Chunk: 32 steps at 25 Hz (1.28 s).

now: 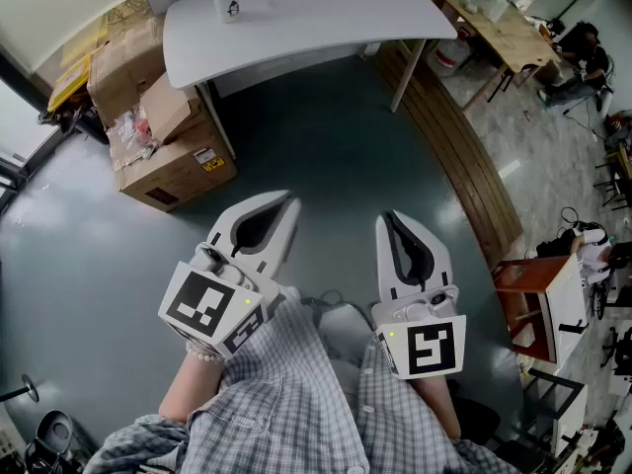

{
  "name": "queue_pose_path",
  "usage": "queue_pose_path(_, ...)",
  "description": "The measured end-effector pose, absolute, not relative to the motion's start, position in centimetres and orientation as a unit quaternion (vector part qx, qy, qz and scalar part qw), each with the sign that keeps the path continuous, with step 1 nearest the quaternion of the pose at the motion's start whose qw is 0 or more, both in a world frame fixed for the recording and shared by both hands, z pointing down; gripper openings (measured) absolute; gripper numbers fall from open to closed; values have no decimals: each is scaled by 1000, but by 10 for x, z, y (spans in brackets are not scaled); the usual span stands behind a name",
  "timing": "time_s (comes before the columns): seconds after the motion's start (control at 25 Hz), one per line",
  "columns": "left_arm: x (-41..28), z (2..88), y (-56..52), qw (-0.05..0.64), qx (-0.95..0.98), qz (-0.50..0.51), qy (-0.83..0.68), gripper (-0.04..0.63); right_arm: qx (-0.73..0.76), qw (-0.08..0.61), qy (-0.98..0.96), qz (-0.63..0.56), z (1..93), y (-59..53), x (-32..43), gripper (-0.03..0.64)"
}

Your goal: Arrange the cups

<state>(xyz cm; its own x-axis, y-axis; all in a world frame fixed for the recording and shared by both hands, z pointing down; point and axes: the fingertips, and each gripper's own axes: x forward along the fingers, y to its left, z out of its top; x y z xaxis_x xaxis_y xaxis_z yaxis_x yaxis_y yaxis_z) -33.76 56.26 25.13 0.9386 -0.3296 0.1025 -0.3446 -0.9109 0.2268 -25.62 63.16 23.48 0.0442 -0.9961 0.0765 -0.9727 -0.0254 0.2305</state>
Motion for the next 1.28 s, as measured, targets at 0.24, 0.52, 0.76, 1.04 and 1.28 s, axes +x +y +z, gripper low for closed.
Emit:
queue_pose_path(0.24, -340, 254, 552, 121, 977, 28, -175, 11, 715, 114, -688, -52, 239, 621, -257, 31)
queue_pose_path(0.52, -352, 252, 545, 115, 978, 22, -174, 11, 725, 111, -678, -48, 237, 616, -263, 31)
queue_pose_path(0.76, -371, 252, 541, 112, 977, 15, -180, 11, 740, 118, -660, -60, 235, 621, -263, 32)
queue_pose_path(1.04, -389, 251, 535, 112, 974, 16, -197, 11, 742, 127, -656, -60, 233, 618, -260, 31)
queue_pose_path(1.28, -395, 255, 524, 117, 968, 20, -221, 11, 728, 135, -669, -61, 236, 605, -256, 32)
